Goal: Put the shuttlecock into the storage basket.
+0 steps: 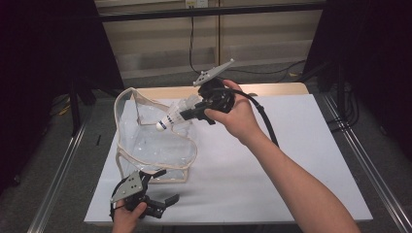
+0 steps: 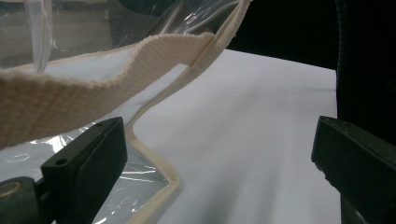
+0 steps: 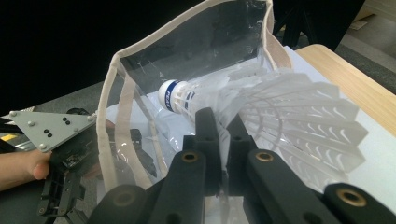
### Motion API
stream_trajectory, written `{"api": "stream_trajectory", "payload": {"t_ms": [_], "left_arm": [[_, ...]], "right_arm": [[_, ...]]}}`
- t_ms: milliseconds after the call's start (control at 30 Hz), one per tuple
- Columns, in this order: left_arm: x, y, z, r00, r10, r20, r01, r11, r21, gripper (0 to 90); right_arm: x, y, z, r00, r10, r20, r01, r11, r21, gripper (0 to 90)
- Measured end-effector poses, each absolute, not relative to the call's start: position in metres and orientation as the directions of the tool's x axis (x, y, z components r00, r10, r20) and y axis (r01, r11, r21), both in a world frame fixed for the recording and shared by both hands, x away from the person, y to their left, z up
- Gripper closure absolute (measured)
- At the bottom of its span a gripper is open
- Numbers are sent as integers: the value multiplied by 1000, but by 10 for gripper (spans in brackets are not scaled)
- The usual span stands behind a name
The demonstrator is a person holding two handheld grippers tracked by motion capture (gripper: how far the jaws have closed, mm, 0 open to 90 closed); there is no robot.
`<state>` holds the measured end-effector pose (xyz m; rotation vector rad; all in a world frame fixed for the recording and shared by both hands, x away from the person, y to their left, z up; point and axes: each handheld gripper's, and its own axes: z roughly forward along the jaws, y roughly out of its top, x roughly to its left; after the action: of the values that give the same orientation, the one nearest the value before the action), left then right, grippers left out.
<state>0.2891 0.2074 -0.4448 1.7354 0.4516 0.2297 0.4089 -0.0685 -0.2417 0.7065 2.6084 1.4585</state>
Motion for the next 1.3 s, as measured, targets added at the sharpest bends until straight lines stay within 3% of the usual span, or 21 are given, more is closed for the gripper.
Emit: {"api": "stream_trajectory", "payload": {"t_ms": [1300], "left_arm": [[289,208,-445,904,417,-98,176,-153,972,37]], "right_arm": [[422,-26,-254,-915,378,140,331,506,796,879]]}}
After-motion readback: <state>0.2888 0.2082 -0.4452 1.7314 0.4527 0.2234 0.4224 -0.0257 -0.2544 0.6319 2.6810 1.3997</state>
